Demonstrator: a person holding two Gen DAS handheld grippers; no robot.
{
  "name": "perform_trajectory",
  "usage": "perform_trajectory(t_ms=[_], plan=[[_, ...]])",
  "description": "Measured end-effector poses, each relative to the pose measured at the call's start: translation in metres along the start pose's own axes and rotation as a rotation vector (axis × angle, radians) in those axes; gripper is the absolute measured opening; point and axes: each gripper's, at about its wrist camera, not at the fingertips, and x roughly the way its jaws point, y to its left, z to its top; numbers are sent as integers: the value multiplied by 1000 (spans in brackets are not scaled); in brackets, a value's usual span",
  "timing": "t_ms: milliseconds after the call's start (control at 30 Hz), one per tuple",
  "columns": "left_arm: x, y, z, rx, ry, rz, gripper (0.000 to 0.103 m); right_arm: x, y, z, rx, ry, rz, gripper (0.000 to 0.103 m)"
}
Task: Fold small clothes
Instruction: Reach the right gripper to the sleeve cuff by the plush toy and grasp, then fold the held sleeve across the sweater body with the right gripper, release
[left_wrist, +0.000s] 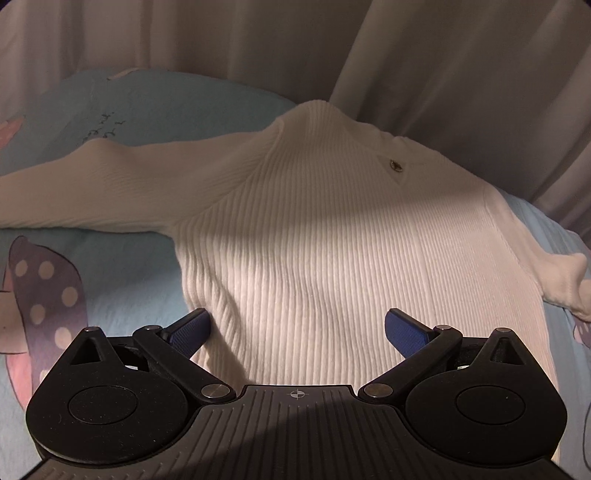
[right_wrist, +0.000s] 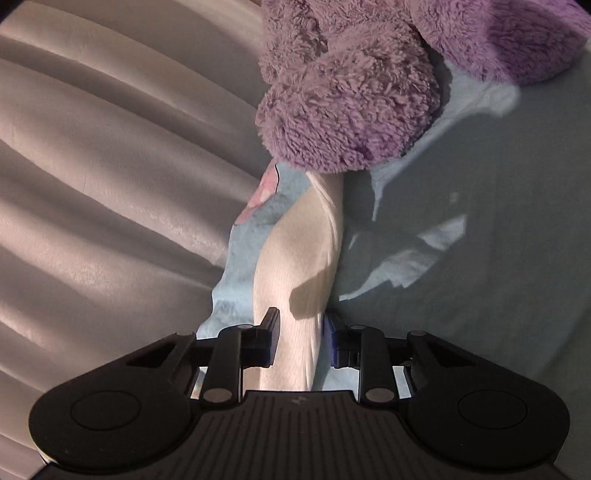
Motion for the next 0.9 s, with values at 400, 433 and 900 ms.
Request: perform_trajectory(t_ms=[400,433,900], plan=[[1,0,-4,37,-33,-4,103,9,-4,16,0,20,-16,7],[0,2,-2,26,-28,-12,103,6,-5,18,18,8,-9,7],[-18,27,30,-153,-43,-217,95,-87,161,-194,-1247,203,452,8]])
